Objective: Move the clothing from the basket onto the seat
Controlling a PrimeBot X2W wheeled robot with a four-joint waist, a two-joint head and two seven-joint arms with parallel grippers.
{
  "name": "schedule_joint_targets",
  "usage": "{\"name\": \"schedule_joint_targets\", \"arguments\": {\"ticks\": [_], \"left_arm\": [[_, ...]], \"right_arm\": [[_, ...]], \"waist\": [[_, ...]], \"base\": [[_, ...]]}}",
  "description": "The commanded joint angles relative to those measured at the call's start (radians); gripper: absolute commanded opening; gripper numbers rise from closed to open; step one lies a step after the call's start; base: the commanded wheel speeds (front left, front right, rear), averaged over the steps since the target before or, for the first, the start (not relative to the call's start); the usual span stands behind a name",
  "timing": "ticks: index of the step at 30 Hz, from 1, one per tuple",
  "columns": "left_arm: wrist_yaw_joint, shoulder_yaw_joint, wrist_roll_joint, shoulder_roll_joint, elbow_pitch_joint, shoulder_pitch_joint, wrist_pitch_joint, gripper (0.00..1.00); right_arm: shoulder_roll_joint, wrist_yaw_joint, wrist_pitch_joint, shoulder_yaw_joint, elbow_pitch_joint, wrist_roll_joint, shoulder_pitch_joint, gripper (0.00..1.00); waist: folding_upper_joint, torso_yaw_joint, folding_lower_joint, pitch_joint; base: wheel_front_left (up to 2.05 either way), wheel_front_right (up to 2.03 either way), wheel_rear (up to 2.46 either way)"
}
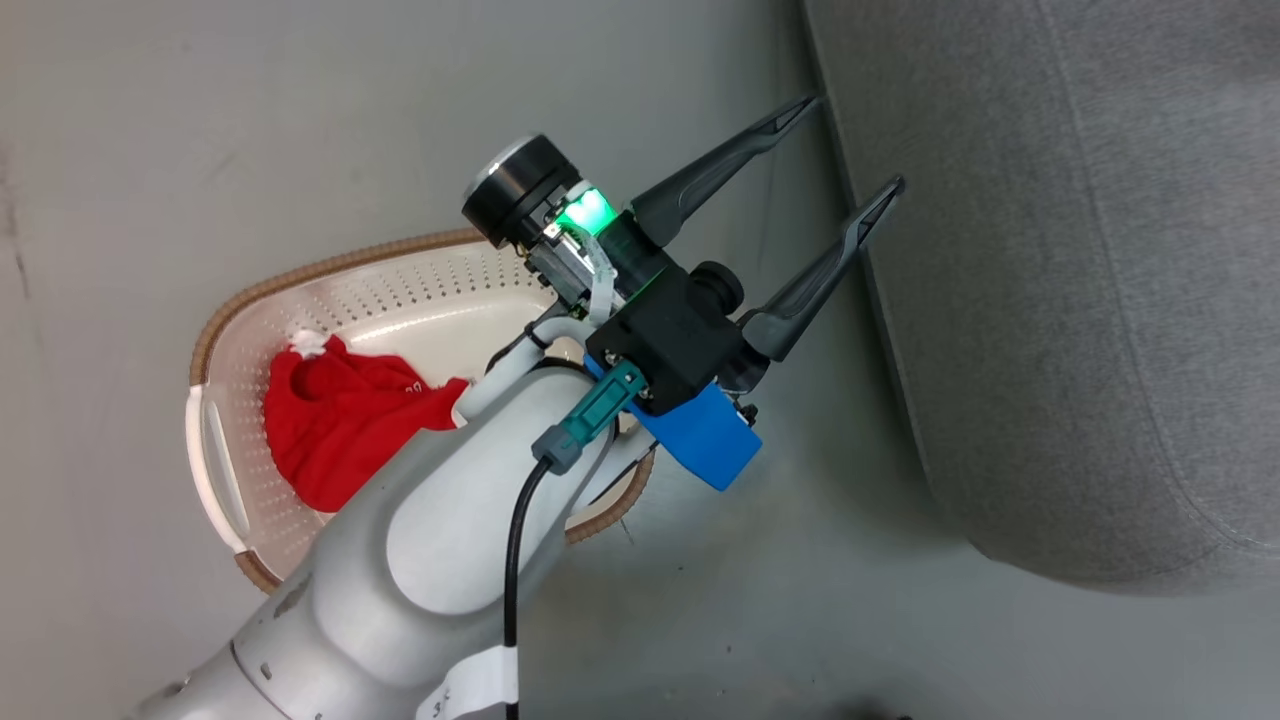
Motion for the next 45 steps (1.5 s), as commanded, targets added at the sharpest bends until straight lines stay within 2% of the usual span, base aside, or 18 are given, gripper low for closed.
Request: {"name": "schedule_joint_targets", "arguments": {"ticks": [1,4,8,16,22,23,24,34,38,45], "left_arm": [[-0.002,-0.003,0.011,0.006,-0.009,-0.032,-0.003,1.0],[-0.002,-0.003,0.016,0.009,-0.014,-0.066,-0.003,1.0],[-0.002,0.006,0.018,0.006,-0.022,-0.083,-0.003,1.0],[-0.002,0.007,0.022,0.01,-0.024,-0.062,-0.003,1.0],[-0.002,0.014,0.024,0.025,-0.019,-0.059,-0.003,1.0],[-0.002,0.016,0.024,0.028,-0.017,-0.057,-0.003,1.0],[-0.002,0.017,0.023,0.03,-0.015,-0.055,-0.003,1.0],[0.003,0.054,0.003,0.008,-0.02,0.032,-0.003,1.0],[0.013,0.101,-0.01,0.002,-0.026,0.091,-0.003,1.0],[0.034,0.223,-0.027,-0.005,-0.04,0.214,-0.003,1.0]], "right_arm": [[-0.032,0.0,-0.003,-0.02,0.027,0.01,-0.034,0.0],[-0.09,0.0,-0.003,-0.056,0.108,0.003,-0.057,0.0],[-0.107,0.0,-0.004,-0.076,0.224,-0.02,-0.016,0.0],[-0.033,0.0,-0.003,-0.062,0.461,0.002,0.118,0.0],[0.022,0.0,-0.004,-0.07,0.554,0.039,0.163,0.0],[0.028,0.0,-0.004,-0.074,0.545,0.043,0.166,0.45],[0.038,0.0,-0.004,-0.074,0.536,0.053,0.174,1.0],[0.119,0.0,-0.003,-0.017,0.346,0.064,0.429,1.0],[0.165,0.0,-0.004,0.026,0.24,0.065,0.531,1.0],[0.22,0.0,-0.003,0.16,0.073,0.071,0.643,1.0]], "waist": [[0.0,0.032,-0.0001,0.088],[0.0,0.046,-0.0001,0.138],[0.0,0.057,-0.0001,0.169],[0.0,0.052,-0.0001,0.174],[0.0,0.04,-0.0001,0.174],[0.0,0.036,-0.0001,0.171],[0.0,0.033,-0.0001,0.167],[0.0,0.024,-0.0001,-0.005],[0.0,0.03,-0.0001,-0.091],[0.0,0.073,-0.0001,-0.213]], "base": [[0.0,0.0,0.0],[0.0,0.0,0.0],[0.0,0.0,0.0],[0.0,0.0,0.0],[0.0,0.0,0.0],[0.0,0.0,0.0],[0.0,0.0,0.0],[0.0,0.0,0.0],[0.0,0.0,0.0],[0.0,0.0,0.0]]}}
